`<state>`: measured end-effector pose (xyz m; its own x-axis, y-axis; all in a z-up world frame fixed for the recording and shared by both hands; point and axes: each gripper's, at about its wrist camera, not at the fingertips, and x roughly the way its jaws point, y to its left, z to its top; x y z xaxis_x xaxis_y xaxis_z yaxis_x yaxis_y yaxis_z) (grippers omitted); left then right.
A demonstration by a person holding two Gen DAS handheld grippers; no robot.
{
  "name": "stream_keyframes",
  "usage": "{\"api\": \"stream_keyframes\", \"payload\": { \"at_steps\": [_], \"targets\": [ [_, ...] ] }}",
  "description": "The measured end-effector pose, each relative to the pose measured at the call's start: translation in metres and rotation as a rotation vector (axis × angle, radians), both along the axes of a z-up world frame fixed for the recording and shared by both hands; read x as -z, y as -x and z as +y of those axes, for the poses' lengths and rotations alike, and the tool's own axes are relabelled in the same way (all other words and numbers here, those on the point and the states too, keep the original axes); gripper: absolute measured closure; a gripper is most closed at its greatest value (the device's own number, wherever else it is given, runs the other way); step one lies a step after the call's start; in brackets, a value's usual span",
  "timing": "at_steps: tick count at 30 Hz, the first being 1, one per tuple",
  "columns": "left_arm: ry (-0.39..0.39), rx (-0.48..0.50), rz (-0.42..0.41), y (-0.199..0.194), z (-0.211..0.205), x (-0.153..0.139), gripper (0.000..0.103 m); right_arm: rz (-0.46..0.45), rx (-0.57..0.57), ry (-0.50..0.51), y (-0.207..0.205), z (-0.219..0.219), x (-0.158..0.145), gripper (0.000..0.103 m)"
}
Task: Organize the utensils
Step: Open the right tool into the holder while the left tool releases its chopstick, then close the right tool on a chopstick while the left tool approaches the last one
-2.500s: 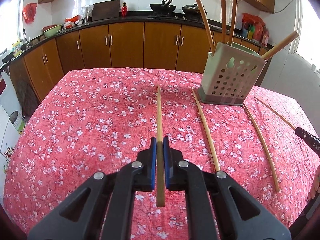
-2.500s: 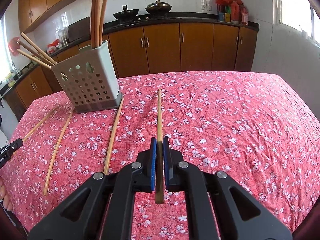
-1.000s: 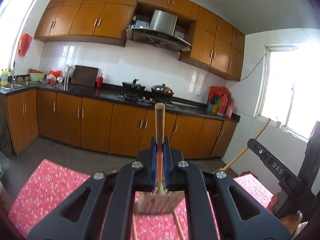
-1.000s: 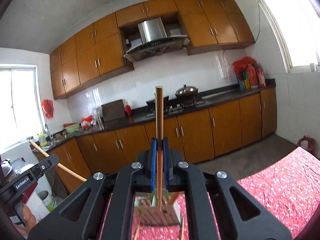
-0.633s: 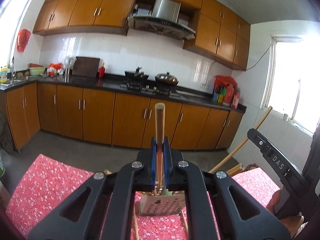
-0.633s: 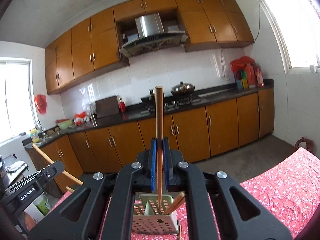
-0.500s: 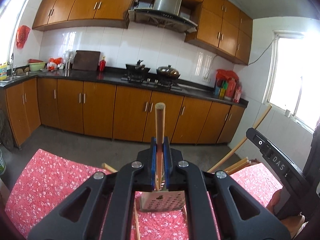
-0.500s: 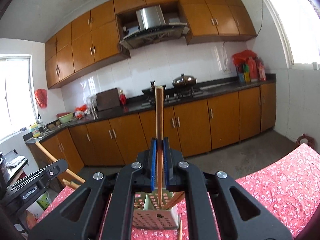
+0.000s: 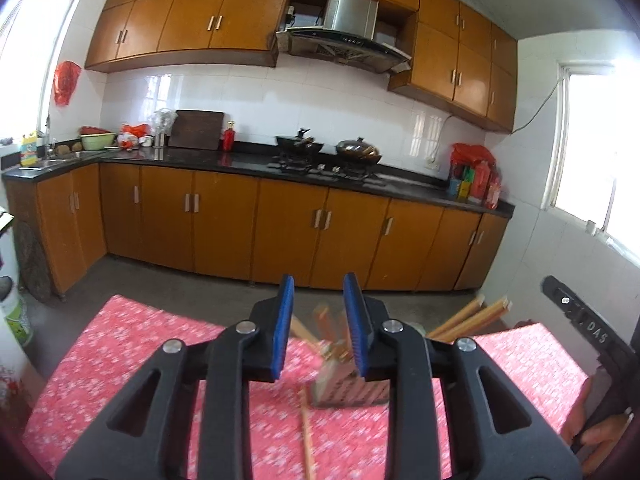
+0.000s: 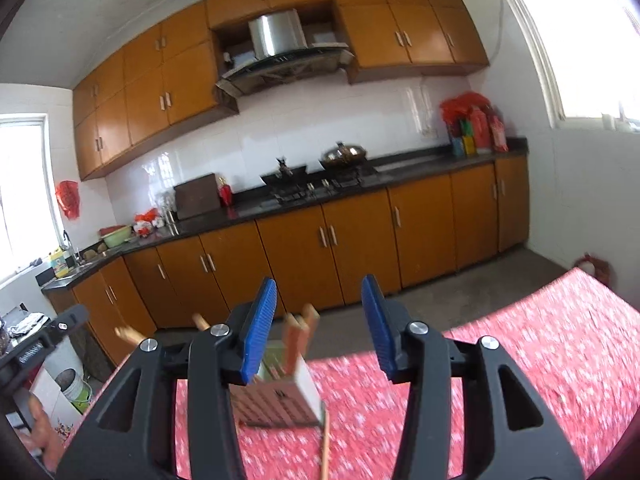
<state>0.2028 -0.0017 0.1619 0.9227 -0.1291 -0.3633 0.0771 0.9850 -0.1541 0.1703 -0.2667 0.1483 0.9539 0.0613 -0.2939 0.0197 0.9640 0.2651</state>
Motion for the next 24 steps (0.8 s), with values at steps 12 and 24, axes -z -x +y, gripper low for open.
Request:
{"api": "stream_keyframes", "payload": {
  "at_steps": [12,24],
  "targets": [
    [-0.074,-0.032,0.311,0.033,0.034,0.141,0.071,0.475,-0.159,-0.067,0.014,0.017,0.165,0.064],
    [-0.060,0.054,0.412,0.035,0.013,0.186,0.065,0.596,-0.204,0.066,0.015,0.057,0.213,0.095]
  ]
}}
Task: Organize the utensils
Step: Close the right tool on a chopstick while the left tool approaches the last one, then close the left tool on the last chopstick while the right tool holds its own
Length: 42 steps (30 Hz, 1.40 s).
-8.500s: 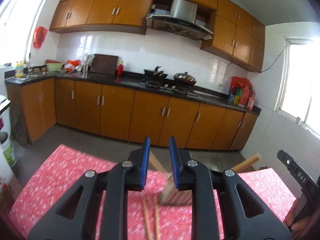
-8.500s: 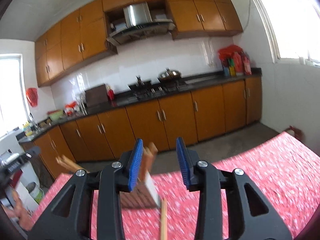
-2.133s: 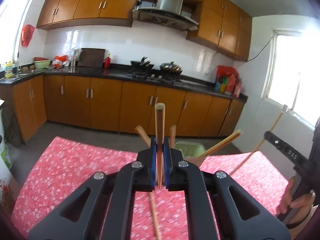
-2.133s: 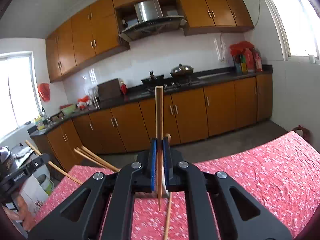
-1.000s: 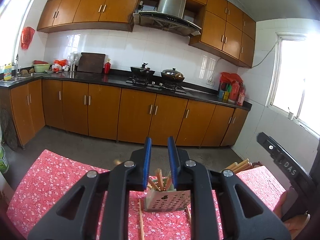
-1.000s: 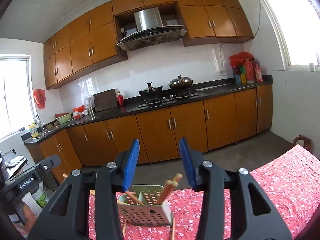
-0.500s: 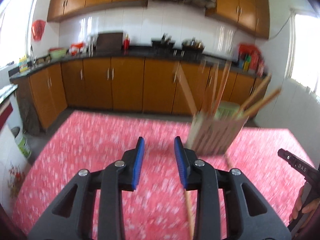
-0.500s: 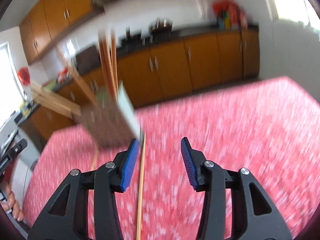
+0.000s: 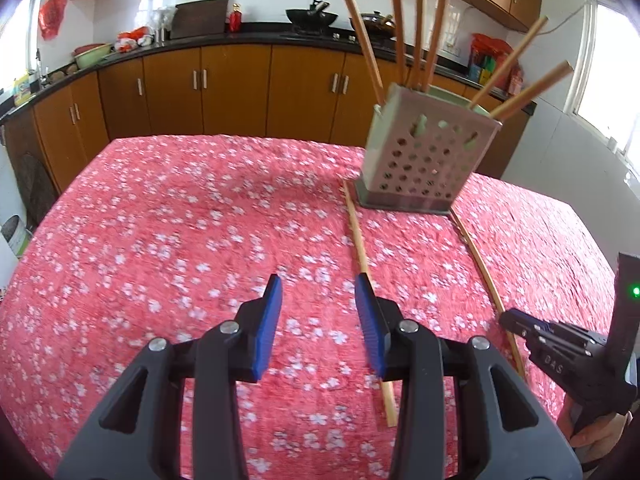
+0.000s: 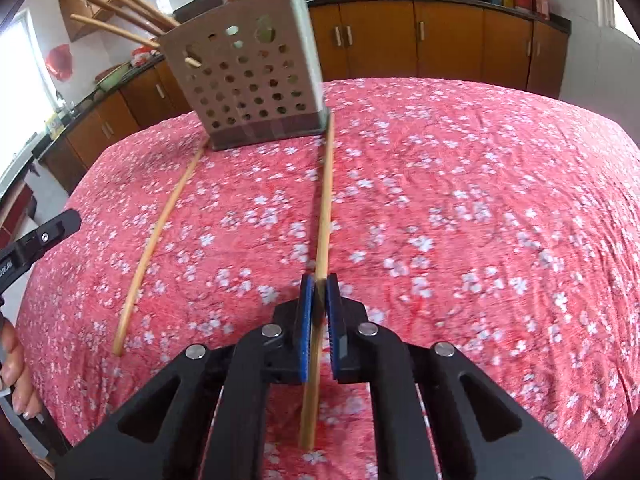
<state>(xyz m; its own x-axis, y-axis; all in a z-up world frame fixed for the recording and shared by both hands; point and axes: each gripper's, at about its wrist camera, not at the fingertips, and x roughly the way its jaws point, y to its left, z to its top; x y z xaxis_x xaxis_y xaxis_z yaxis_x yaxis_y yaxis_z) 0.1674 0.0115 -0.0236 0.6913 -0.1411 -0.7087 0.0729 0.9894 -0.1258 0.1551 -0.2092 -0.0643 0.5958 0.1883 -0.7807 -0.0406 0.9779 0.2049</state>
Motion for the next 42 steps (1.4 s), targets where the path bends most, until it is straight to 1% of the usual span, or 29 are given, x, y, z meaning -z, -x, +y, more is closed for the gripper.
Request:
{"api": "stream_keyframes", "payload": {
  "at_steps": [3,6,9,10,12,13,14,16,17,20,25,28,30,32,35,42],
  "targets": [
    [0.009,0.029,0.020,-0.003,-0.010,0.005,0.065,0.007,0.062,0.000,-0.008,-0.016,0.002,0.095],
    [0.009,0.061,0.053,-0.006,-0.022,0.017,0.065,0.015,0.136,-0.006,-0.012,-0.036,0.001,0.096],
    [-0.002,0.075,0.083,-0.009,-0.033,0.028,0.066,0.017,0.160,-0.015,-0.012,-0.049,0.002,0.096],
    [-0.012,0.077,0.093,-0.010,-0.037,0.032,0.068,0.016,0.161,-0.013,-0.012,-0.050,0.002,0.096],
    [-0.033,0.075,0.108,-0.013,-0.042,0.038,0.072,0.014,0.159,-0.015,-0.011,-0.051,0.002,0.095],
    [-0.042,0.071,0.119,-0.016,-0.044,0.041,0.078,0.013,0.158,-0.014,-0.011,-0.052,0.002,0.095],
    [-0.056,0.067,0.135,-0.019,-0.046,0.045,0.087,0.013,0.156,-0.014,-0.011,-0.051,0.002,0.096],
    [-0.076,0.050,0.136,-0.022,-0.047,0.048,0.095,0.011,0.149,-0.012,-0.010,-0.049,0.002,0.095],
    [-0.090,0.037,0.131,-0.023,-0.045,0.049,0.095,0.010,0.146,-0.010,-0.009,-0.049,0.001,0.095],
    [-0.092,-0.006,0.133,-0.030,-0.032,0.048,0.096,0.006,0.137,-0.007,-0.010,-0.046,-0.001,0.095],
    [-0.093,-0.083,0.141,-0.045,0.002,0.048,0.095,-0.005,0.127,0.019,-0.020,-0.043,0.000,0.095],
    [-0.094,-0.106,0.142,-0.052,0.016,0.046,0.094,-0.014,0.122,0.047,-0.029,-0.041,-0.001,0.095],
    [-0.095,-0.102,0.141,-0.056,0.018,0.046,0.093,-0.007,0.116,0.059,-0.035,-0.041,0.000,0.095],
    [-0.113,-0.091,0.135,-0.061,0.019,0.046,0.087,-0.001,0.117,0.064,-0.040,-0.042,0.002,0.095],
    [-0.135,-0.081,0.121,-0.065,0.018,0.048,0.083,-0.006,0.112,0.091,-0.044,-0.041,0.002,0.095],
    [-0.103,-0.080,0.122,-0.068,0.023,0.047,0.082,-0.016,0.112,0.094,-0.044,-0.042,0.005,0.095]
  ]
}}
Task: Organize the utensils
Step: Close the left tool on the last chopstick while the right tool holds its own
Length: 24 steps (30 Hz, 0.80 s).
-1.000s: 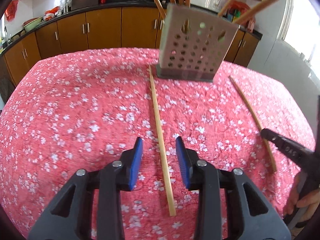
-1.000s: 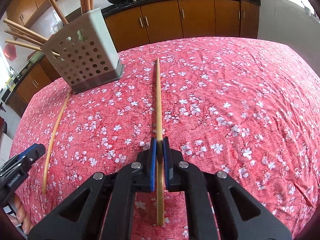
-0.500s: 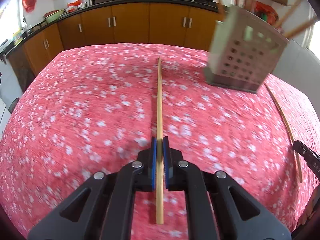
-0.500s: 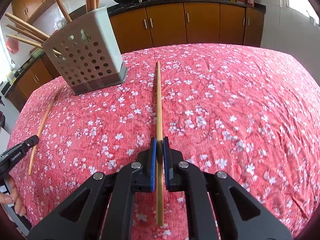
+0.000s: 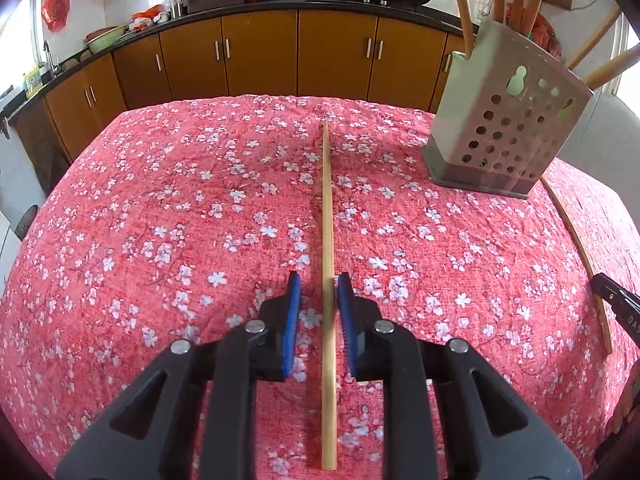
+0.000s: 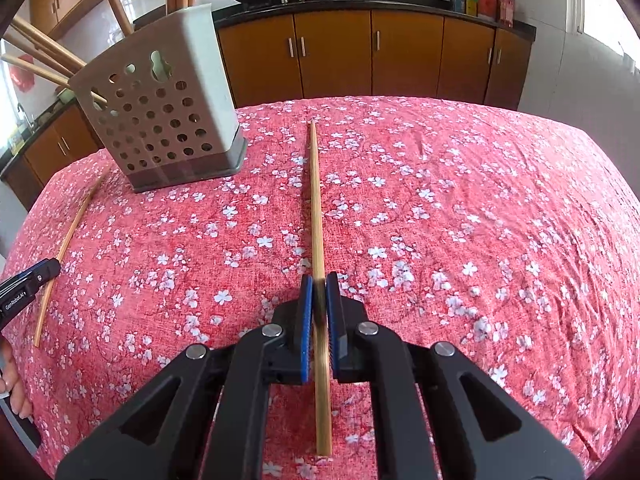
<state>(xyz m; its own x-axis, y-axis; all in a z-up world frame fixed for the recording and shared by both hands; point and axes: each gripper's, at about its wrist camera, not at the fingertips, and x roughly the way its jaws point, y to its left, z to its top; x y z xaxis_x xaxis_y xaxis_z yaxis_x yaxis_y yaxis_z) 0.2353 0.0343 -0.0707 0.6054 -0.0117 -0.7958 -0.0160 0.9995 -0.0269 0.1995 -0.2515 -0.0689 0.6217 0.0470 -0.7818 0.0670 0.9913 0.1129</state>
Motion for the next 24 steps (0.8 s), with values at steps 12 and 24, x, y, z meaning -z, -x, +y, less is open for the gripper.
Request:
{"api": "stream_keyframes", "payload": {
  "at_steps": [12,24],
  "targets": [
    [-0.002,-0.005,0.001,0.0044,0.0009,-0.0019,0.082,0.001,0.005,0.015,0.0020,0.0042,-0.0002,0.093],
    [0.005,-0.006,0.001,0.0043,0.0013,-0.0030,0.082,0.002,0.015,0.018,0.0024,0.0008,-0.0009,0.089]
  ]
}}
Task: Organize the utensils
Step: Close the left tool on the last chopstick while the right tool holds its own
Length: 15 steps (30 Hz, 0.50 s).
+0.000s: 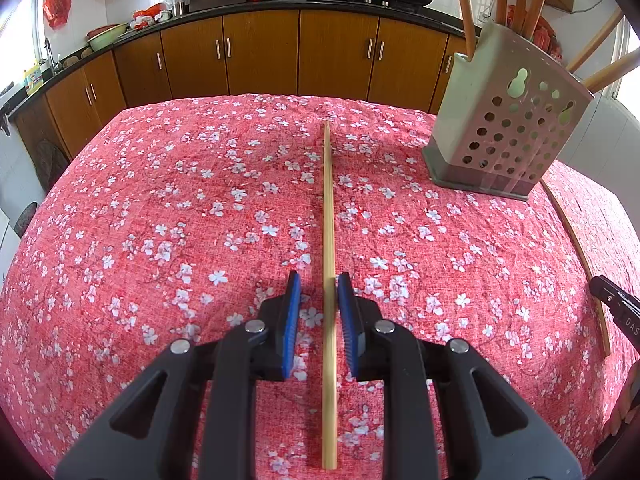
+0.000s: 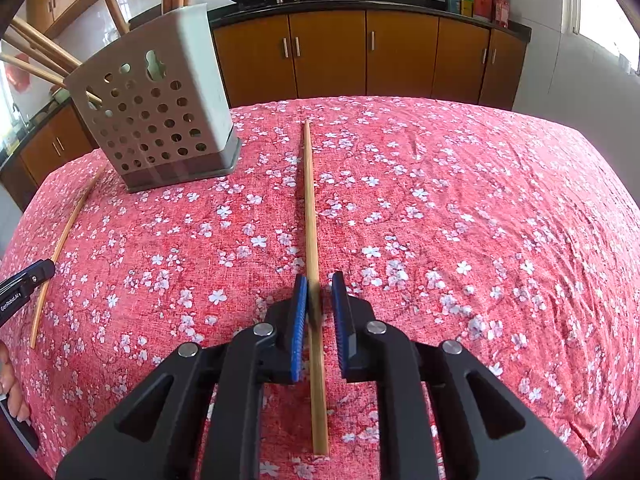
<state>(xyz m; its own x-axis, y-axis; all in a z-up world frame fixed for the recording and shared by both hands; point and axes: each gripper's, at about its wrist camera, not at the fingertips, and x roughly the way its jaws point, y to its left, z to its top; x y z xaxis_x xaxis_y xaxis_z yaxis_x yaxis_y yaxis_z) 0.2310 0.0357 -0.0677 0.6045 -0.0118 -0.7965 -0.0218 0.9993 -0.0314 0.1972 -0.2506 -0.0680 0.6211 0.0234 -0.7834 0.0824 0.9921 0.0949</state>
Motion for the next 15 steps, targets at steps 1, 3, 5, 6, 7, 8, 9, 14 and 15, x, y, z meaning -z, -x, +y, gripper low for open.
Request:
{"api": "stream_keyframes", "payload": {
  "at_steps": [1,3,5,6,7,8,9,14,15],
  "targets": [
    [0.000,0.000,0.000,0.0001,0.0001,-0.0002,0.082,0.000,0.000,-0.001,0.0000,-0.0002,0.0000,0.089],
    [0.000,0.000,0.000,0.0001,-0.0001,-0.0003,0.082,0.000,0.001,-0.004,-0.0004,-0.0011,0.0001,0.089],
    [-0.001,0.000,0.000,0.0000,-0.0002,-0.0002,0.082,0.000,0.002,-0.006,-0.0003,-0.0013,0.0001,0.089],
    [-0.001,0.000,0.000,-0.0001,-0.0002,-0.0001,0.082,0.000,0.003,-0.007,-0.0004,-0.0014,0.0001,0.089],
    [-0.001,0.000,0.000,-0.0001,-0.0001,-0.0001,0.082,0.000,0.003,-0.008,-0.0004,-0.0018,0.0001,0.089],
    [-0.001,0.000,0.000,-0.0001,-0.0001,-0.0002,0.082,0.000,0.003,-0.010,-0.0004,-0.0022,0.0001,0.089],
    [-0.001,0.000,0.000,0.0000,-0.0001,-0.0002,0.082,0.000,0.004,-0.010,-0.0003,-0.0012,0.0001,0.089],
    [0.000,-0.001,0.000,-0.0003,-0.0007,0.0002,0.081,0.000,0.006,-0.012,-0.0002,-0.0008,0.0002,0.089],
    [0.001,0.000,0.000,-0.0001,-0.0004,-0.0001,0.081,0.000,0.006,-0.013,-0.0002,-0.0013,0.0003,0.089]
  ]
}}
